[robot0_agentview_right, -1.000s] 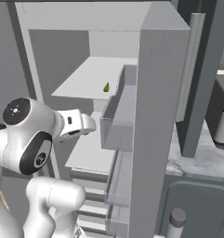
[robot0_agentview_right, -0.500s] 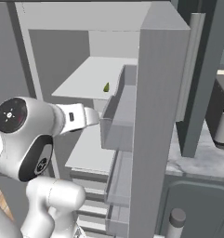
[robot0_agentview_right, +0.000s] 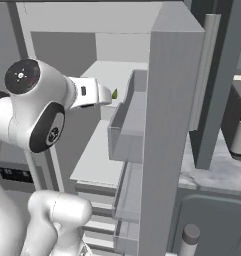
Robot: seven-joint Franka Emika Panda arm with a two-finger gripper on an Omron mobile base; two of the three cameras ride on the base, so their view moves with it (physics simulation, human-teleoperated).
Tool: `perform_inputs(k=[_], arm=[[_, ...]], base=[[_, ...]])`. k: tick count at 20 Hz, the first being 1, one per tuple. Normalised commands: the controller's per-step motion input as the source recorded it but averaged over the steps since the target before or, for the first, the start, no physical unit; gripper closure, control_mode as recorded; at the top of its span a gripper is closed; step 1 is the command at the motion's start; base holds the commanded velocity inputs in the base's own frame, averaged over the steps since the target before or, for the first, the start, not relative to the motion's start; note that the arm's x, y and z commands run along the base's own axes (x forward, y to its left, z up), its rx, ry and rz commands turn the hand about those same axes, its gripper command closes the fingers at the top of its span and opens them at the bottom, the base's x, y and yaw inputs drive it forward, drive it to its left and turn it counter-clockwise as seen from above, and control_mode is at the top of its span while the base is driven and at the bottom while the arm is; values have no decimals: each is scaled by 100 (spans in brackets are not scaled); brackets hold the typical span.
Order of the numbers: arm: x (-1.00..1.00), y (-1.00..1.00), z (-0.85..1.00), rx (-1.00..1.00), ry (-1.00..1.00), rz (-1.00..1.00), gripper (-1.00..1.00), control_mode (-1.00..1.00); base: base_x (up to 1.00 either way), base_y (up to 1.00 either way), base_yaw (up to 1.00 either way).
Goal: There is a bowl on the dining counter. Grab a lemon wedge from the fridge and place it in the bowl. Then get the liquor bottle and glass cup from the cabinet and place them next to the bowl.
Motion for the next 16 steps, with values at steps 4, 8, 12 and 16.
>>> perform_inputs(k=[4,8,12,16], arm=[[39,2,1,0,-3,-2,-100,-100],[48,5,-2,0,-4,-2,-100,-100],[50,5,-4,0,-2,-1,-100,-100],[54,0,-13,3,0,-1,-100,-100]], base=[[0,0,0],[0,0,0],[0,0,0],[0,0,0]])
